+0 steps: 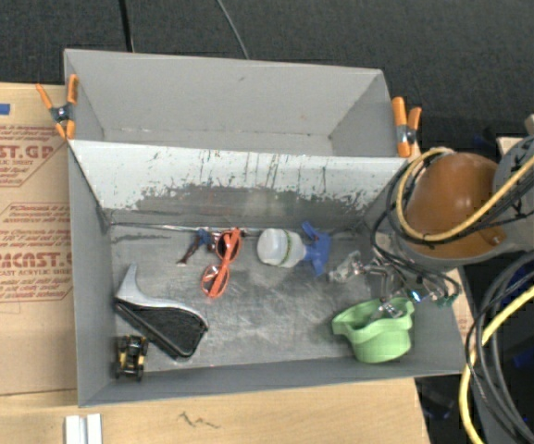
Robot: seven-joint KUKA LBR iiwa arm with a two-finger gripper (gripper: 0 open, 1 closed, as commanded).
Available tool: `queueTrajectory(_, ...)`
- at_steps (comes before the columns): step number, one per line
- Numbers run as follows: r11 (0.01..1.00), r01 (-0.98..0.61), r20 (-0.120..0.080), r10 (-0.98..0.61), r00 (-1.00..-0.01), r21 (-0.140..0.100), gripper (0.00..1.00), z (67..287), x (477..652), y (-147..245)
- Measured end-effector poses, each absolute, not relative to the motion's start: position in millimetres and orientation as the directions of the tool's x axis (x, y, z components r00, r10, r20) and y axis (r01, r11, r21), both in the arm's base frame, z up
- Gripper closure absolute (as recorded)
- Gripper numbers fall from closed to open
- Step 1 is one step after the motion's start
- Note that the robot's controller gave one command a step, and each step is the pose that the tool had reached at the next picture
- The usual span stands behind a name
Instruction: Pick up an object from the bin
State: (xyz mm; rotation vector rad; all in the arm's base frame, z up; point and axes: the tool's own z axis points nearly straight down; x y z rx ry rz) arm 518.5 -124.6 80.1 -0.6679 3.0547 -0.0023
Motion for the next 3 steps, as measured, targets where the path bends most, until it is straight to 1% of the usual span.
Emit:
queueTrajectory(1,0.923,-0.383,-0.014,-0.384,-0.923,-0.014,1.0,82.4,492.8,-131.5)
queueTrajectory(2,0.924,-0.383,-0.014,-0.383,-0.923,-0.014,1.0,82.4,492.8,-131.5)
queueTrajectory(3,0.911,-0.412,-0.024,-0.412,-0.911,-0.01,1.0,115.6,495.4,-128.4)
